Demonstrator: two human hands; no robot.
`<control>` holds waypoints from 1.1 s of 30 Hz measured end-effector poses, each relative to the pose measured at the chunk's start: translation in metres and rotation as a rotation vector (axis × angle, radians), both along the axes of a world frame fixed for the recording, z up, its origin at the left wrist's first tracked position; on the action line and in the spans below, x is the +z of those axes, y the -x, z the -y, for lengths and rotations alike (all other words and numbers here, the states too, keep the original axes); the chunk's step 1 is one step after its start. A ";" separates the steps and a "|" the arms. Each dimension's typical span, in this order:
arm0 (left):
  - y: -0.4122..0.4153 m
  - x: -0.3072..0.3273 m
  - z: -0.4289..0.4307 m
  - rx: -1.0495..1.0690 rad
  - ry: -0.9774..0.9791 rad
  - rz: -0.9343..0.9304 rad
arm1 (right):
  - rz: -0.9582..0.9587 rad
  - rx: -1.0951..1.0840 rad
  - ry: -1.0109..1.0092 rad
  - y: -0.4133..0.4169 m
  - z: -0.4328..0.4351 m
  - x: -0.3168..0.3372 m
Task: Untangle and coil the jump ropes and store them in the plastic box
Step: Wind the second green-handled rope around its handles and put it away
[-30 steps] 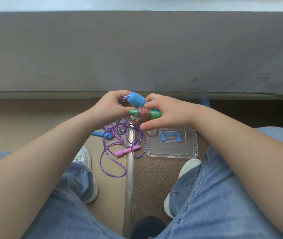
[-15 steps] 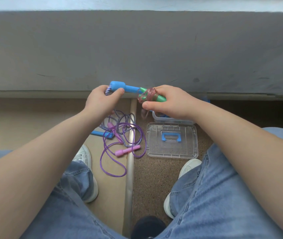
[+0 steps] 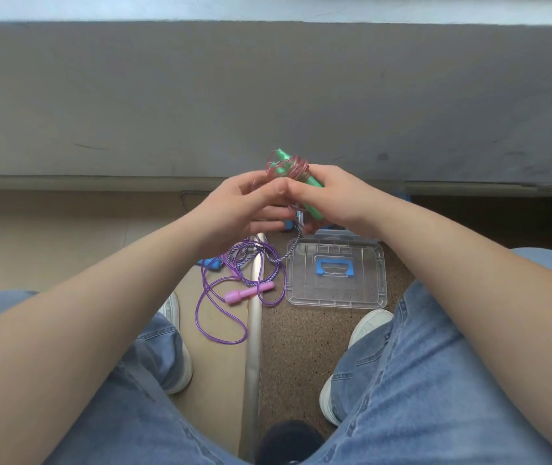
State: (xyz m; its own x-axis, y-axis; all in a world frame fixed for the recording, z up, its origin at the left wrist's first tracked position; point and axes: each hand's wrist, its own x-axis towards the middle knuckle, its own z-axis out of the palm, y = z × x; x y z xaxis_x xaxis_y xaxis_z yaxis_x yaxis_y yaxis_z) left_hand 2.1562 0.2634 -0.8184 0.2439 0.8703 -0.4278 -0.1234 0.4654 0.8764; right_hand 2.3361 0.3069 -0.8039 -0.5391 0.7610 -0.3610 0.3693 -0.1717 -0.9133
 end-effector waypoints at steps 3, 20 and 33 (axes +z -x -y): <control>0.001 0.000 -0.003 0.051 -0.026 0.012 | -0.115 -0.043 0.130 0.001 -0.002 -0.001; -0.010 -0.006 -0.001 0.155 -0.120 -0.385 | -0.027 -0.199 0.106 0.006 -0.008 -0.009; 0.011 -0.010 -0.004 0.196 -0.185 -0.602 | 0.129 -0.331 0.035 -0.003 -0.018 -0.015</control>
